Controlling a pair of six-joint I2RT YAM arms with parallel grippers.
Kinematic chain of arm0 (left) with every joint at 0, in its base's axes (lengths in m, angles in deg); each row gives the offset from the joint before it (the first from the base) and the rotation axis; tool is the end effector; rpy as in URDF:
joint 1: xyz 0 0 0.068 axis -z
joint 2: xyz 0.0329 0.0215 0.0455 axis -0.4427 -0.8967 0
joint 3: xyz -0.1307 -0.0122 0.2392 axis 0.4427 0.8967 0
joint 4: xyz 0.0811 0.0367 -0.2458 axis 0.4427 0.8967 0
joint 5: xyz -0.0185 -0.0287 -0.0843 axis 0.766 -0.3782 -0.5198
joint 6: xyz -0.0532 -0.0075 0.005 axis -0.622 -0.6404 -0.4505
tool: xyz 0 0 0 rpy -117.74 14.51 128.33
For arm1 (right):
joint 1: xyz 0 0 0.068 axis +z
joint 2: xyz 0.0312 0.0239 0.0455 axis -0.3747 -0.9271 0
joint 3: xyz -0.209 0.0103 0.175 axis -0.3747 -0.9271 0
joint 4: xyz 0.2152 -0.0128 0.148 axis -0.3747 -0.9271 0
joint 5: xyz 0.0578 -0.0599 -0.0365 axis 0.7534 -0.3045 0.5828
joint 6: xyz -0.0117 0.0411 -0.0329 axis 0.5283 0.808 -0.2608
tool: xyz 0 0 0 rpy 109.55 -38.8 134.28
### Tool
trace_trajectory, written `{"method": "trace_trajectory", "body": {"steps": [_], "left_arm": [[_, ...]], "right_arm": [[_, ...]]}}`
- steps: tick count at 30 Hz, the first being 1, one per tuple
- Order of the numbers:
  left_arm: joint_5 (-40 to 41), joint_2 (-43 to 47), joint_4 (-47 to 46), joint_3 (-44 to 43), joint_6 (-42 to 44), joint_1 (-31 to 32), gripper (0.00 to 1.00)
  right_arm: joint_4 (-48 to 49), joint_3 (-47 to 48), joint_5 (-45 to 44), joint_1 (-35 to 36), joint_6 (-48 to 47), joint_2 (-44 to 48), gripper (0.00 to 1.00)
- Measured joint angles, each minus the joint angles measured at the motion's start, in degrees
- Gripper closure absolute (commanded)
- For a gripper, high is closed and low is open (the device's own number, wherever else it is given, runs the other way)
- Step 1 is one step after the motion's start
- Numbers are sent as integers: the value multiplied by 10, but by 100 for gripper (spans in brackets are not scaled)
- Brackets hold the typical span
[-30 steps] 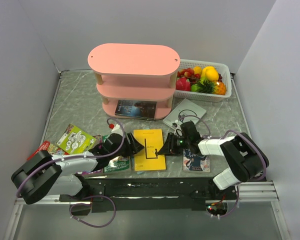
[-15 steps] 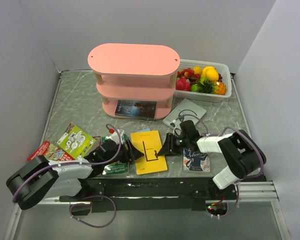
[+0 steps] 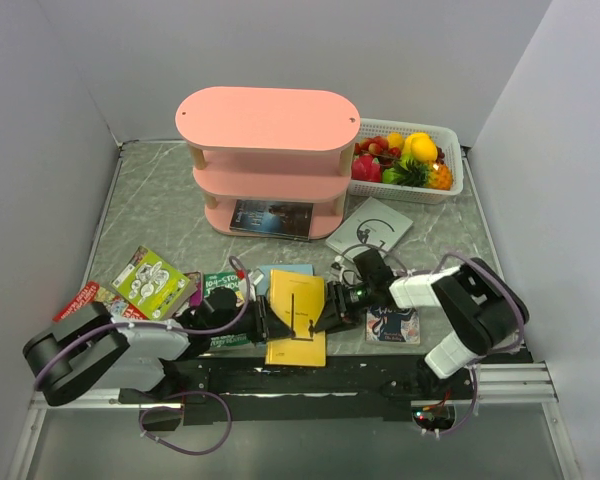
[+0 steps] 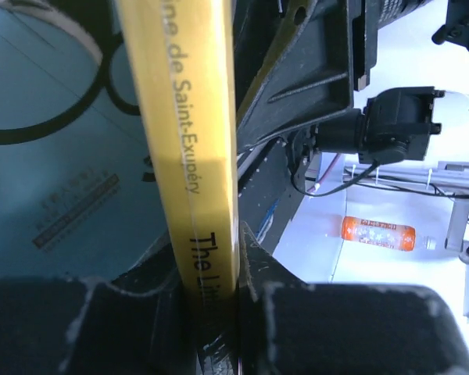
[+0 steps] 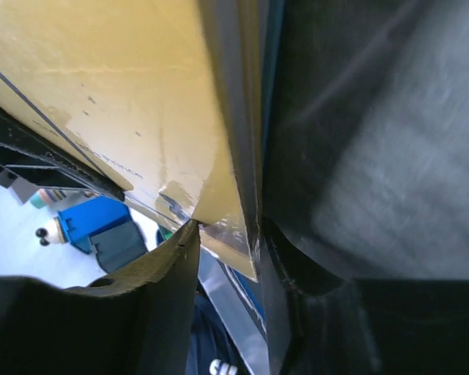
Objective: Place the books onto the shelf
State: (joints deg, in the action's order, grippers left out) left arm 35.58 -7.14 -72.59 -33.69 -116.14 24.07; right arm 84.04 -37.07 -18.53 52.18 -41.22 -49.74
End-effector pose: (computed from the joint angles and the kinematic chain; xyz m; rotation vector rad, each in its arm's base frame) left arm 0.1159 -0.1614 0.1297 0.0289 2.3475 -1.5668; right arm 0.1905 0.1435 0.1014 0.2447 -2.6798 -1.5348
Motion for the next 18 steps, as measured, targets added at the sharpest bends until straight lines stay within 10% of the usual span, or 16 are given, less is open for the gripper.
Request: {"method": "trace_trajectory", "body": {"steps": [6,18], "left_arm": [[22,120,90,-1,27,10,99],[327,462,261,-51,7,23,99]], "right_arm": [[-91,-2,-96,24,-9,130,26],[-2,-62,-193,29,125,439,26]]}}
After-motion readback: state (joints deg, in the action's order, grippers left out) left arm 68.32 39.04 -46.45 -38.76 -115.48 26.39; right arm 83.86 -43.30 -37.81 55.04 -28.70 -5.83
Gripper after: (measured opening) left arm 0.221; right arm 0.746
